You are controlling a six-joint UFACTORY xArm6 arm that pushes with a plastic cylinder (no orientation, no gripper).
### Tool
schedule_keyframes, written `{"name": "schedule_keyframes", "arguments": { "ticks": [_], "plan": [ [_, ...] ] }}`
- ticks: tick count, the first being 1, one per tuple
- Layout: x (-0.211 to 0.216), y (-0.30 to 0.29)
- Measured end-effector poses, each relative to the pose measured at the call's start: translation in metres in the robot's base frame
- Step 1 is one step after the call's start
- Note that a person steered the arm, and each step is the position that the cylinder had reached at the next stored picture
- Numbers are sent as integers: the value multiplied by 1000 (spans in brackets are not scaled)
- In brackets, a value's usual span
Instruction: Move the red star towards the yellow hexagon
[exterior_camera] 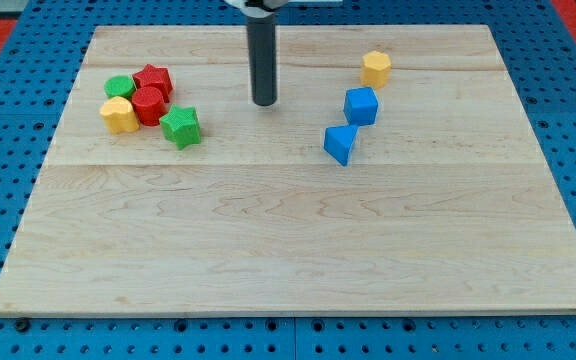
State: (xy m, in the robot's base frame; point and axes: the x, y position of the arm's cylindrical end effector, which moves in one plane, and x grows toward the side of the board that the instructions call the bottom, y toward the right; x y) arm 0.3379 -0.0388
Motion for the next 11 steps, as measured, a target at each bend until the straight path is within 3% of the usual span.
{"name": "schedule_keyframes", "arguments": {
  "ticks": [1,2,3,4,5,6,7,8,9,11],
  "plan": [
    [-36,27],
    [-54,-50],
    [-79,-179],
    [-53,-250],
    [-16,-229],
    [-21,-154],
    [-31,-42],
    [-47,-46],
    [-49,-15],
    [-59,-30]
  ]
}}
